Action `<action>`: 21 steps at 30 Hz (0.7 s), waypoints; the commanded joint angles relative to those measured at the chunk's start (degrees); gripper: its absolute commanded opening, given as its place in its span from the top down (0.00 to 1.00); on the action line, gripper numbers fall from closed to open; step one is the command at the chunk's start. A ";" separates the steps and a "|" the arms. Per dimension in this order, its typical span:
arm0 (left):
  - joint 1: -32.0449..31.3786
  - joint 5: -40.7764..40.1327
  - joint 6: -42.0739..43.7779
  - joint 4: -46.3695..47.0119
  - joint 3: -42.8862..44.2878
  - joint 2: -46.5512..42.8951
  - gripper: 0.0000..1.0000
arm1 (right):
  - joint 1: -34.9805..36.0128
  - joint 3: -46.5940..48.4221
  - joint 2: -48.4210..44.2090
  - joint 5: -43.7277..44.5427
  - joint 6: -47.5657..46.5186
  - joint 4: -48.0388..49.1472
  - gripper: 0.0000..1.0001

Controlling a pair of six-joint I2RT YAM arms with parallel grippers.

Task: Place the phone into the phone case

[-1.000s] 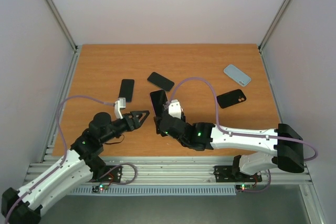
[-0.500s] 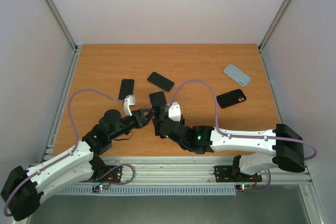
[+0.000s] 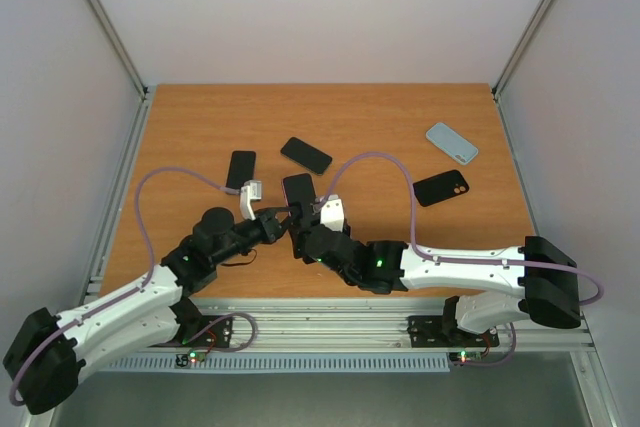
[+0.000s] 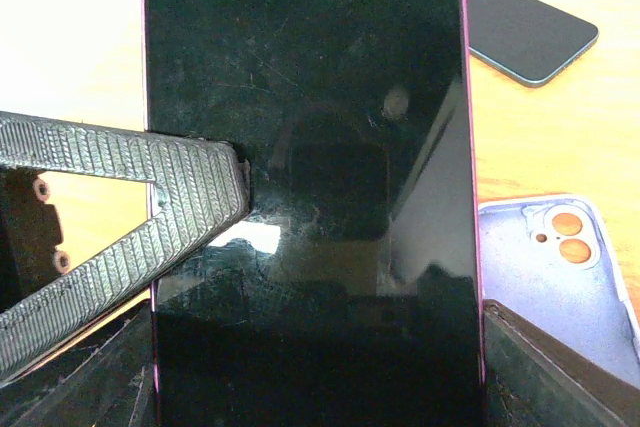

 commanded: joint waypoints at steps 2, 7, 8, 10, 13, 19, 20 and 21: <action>-0.28 -0.62 4.31 -3.49 3.15 -1.48 0.96 | 0.58 -0.45 -2.14 2.52 -0.02 4.51 0.45; -0.28 -4.01 8.96 -14.91 7.96 -4.35 1.00 | 0.55 -0.71 -3.73 2.55 -2.41 3.50 0.31; -0.25 -4.53 10.18 -17.89 9.15 -4.78 1.00 | 0.54 -0.61 -4.29 2.48 -3.02 2.83 0.28; -0.22 -5.08 12.59 -22.69 11.67 -4.91 1.00 | 0.54 -0.59 -5.96 2.41 -3.43 1.04 0.20; -0.09 -4.59 15.97 -29.49 16.27 -3.48 1.00 | 0.53 -1.12 -8.41 1.15 -5.19 -1.08 0.08; -0.10 -0.08 24.59 -43.00 26.45 1.41 1.00 | 0.29 -0.44 -13.36 -4.48 -13.42 -7.14 0.02; -0.09 0.88 26.44 -44.75 27.98 1.89 1.00 | 0.23 -0.26 -14.46 -5.40 -15.25 -8.39 0.02; -0.09 1.77 27.71 -46.94 29.69 2.41 0.99 | 0.00 0.02 -15.80 -6.60 -18.13 -9.66 0.02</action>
